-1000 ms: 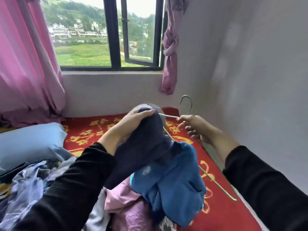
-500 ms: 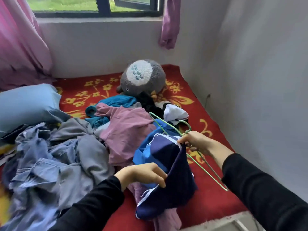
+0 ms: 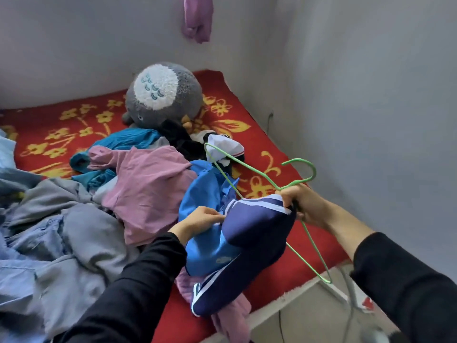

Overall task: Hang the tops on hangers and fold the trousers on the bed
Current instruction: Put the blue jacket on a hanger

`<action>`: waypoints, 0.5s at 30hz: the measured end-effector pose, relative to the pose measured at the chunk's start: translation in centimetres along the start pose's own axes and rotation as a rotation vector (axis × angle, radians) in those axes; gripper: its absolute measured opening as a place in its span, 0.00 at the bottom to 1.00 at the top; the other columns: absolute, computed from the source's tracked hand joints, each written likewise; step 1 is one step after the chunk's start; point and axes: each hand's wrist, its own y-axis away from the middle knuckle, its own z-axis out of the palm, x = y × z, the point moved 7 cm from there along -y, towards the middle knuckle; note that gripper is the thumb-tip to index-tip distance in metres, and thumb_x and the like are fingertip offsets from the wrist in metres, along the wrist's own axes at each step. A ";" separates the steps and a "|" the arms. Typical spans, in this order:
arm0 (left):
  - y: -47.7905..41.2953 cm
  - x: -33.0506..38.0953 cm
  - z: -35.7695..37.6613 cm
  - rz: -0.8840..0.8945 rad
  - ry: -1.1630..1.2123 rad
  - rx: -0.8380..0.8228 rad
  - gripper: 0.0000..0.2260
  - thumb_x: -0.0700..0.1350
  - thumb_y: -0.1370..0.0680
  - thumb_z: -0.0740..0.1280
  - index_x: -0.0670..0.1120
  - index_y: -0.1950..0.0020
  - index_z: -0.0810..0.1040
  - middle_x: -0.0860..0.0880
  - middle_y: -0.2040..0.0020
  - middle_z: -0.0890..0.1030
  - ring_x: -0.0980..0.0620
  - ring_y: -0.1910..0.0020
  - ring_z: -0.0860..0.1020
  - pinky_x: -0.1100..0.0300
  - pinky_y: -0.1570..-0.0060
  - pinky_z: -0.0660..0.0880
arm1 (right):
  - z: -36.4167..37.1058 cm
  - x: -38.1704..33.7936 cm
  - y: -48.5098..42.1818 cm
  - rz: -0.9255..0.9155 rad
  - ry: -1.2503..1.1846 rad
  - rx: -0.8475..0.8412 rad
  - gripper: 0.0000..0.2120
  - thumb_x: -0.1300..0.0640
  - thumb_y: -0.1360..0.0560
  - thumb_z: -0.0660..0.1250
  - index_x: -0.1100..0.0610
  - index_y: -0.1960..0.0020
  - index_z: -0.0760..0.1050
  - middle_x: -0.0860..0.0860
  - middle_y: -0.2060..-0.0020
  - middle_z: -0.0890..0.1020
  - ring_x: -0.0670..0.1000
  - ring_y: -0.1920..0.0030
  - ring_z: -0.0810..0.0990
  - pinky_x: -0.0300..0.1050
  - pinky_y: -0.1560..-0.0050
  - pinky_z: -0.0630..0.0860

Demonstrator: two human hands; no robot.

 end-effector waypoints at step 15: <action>5.2 -1.5 13.0 0.220 0.224 -0.253 0.10 0.39 0.22 0.68 0.52 0.46 0.83 0.57 0.56 0.84 0.62 0.55 0.77 0.64 0.47 0.74 | -0.7 16.8 -2.8 0.511 0.323 0.310 0.34 0.29 0.37 0.70 0.62 0.55 0.79 0.50 0.72 0.75 0.50 0.71 0.73 0.39 0.73 0.65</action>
